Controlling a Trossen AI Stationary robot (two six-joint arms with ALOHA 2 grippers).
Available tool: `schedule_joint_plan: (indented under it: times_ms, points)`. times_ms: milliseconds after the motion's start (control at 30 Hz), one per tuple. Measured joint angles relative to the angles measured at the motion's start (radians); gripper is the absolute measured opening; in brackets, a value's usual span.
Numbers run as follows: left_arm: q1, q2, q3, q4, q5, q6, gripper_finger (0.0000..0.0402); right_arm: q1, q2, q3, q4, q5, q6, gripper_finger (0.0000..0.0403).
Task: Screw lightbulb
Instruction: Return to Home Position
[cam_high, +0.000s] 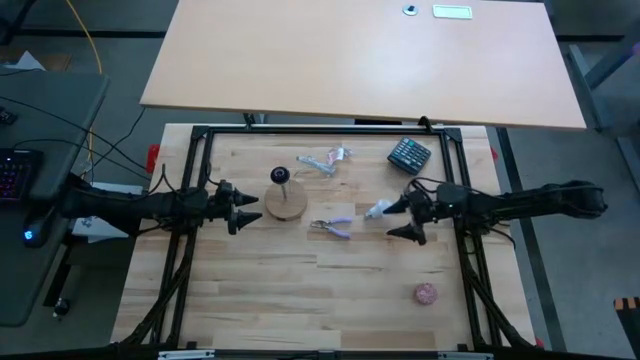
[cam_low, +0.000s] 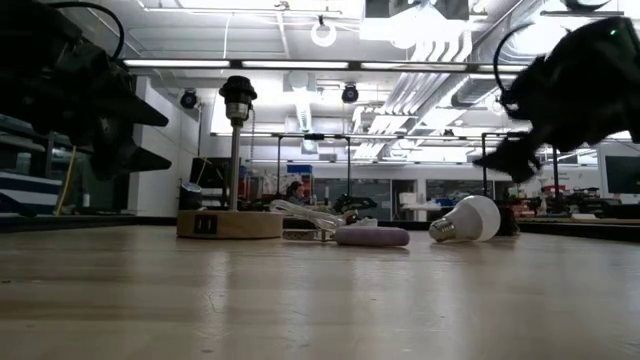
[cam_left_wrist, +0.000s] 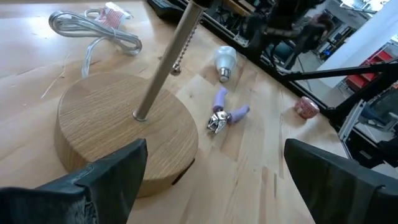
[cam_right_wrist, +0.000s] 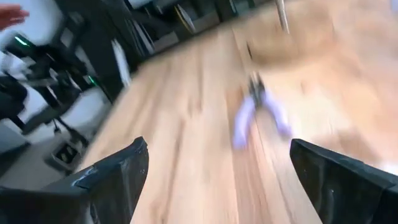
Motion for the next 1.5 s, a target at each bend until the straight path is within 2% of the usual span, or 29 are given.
schedule_joint_plan:
  times_ms: [200, 333, 533, 833, 1100, 1500]
  points:
    - [0.0, -0.003, 0.0, -0.004, 0.0, 0.0, 0.0369, 0.0, -0.003, 0.0, -0.261, 0.0, 0.041, 0.038]
    - [0.0, -0.018, 0.0, -0.004, 0.0, 0.0, 0.0369, 0.0, -0.121, 0.0, -0.484, 0.0, 0.042, 0.038]
    - [0.001, -0.063, 0.001, -0.007, 0.0, 0.0, 0.0369, 0.013, -0.388, 0.002, -0.495, 0.04, 0.042, 0.038]
    - [0.027, -0.151, 0.001, -0.008, 0.0, 0.0, 0.0369, 0.027, -0.777, 0.002, -0.503, 0.039, 0.042, 0.038]
    - [0.04, -0.177, 0.002, -0.011, 0.004, 0.0, 0.0369, 0.043, -0.778, 0.0, -0.451, 0.041, 0.042, 0.038]
    - [0.048, -0.338, 0.002, -0.003, 0.017, 0.0, 0.0369, 0.066, -0.777, 0.0, -0.5, 0.041, 0.042, 0.038]
